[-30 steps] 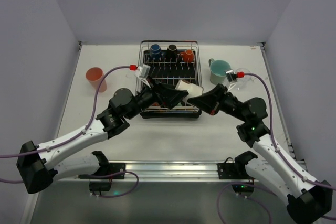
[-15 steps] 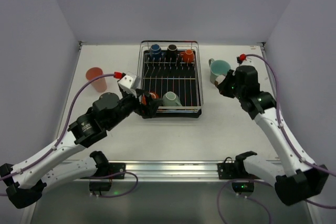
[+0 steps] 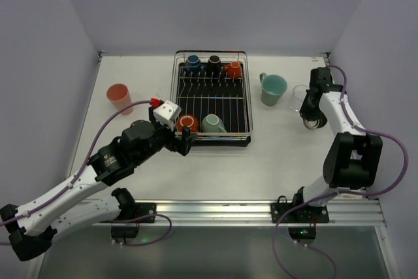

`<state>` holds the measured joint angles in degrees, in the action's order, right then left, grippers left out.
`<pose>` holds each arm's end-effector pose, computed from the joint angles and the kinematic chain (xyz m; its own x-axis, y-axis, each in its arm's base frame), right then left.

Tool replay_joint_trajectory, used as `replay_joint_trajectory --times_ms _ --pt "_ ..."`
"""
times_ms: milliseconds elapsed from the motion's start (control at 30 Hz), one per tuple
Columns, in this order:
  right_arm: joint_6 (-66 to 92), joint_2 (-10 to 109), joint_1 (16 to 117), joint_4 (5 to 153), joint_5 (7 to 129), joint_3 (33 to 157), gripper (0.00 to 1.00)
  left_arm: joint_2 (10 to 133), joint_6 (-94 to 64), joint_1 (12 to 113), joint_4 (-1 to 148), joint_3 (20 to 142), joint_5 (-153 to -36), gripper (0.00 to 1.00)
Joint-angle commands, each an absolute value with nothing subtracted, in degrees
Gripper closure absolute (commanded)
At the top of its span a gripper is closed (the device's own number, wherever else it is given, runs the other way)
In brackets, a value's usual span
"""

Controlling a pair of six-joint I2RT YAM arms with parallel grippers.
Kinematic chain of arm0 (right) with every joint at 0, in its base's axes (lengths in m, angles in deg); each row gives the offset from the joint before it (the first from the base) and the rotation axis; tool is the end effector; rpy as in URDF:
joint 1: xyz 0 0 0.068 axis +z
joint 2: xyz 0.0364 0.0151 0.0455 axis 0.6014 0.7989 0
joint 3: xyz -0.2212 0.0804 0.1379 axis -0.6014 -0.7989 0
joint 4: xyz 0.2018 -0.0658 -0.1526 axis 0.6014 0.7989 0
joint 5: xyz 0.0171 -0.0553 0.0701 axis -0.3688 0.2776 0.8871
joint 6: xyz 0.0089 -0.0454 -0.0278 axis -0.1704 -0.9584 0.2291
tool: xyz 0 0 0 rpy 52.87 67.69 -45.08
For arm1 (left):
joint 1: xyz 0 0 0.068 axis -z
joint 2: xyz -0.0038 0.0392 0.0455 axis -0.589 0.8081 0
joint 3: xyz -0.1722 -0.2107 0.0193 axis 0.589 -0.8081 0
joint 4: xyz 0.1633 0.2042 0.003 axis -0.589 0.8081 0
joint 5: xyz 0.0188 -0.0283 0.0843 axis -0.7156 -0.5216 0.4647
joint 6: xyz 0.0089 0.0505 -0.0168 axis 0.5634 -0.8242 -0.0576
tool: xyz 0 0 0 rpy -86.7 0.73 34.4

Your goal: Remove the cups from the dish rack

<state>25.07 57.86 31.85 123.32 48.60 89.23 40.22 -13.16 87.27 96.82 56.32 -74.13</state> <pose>0.3129 -0.0352 0.2534 -0.7940 0.3893 -0.4669 0.4554 0.8897 -0.0327 0.1163 -0.1326 0.3367 -0.3445 0.0550 -0.9372 0.5707 0.8049 -0.1626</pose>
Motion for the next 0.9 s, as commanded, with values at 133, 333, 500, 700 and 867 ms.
replay_joint_trajectory --times_ms 133,333,500,700,867 --pt "20.44 65.97 28.54 123.92 50.48 94.02 0.99 41.25 -15.67 87.59 97.01 55.39 -76.95 0.0" --pt "19.99 67.2 27.13 122.34 52.86 93.85 0.85 42.31 -15.75 87.51 97.1 55.22 -76.87 0.0" --pt "21.22 64.84 27.13 122.6 51.89 93.94 0.56 43.71 -15.67 87.51 97.01 55.22 -76.43 0.0" --pt "23.68 57.38 27.22 121.99 52.59 92.45 0.32 47.22 -14.62 87.51 97.1 57.93 -76.6 0.0" --pt "25.62 42.64 27.39 117.78 55.66 86.48 0.18 52.15 -12.68 87.59 97.98 62.68 -76.96 0.0"
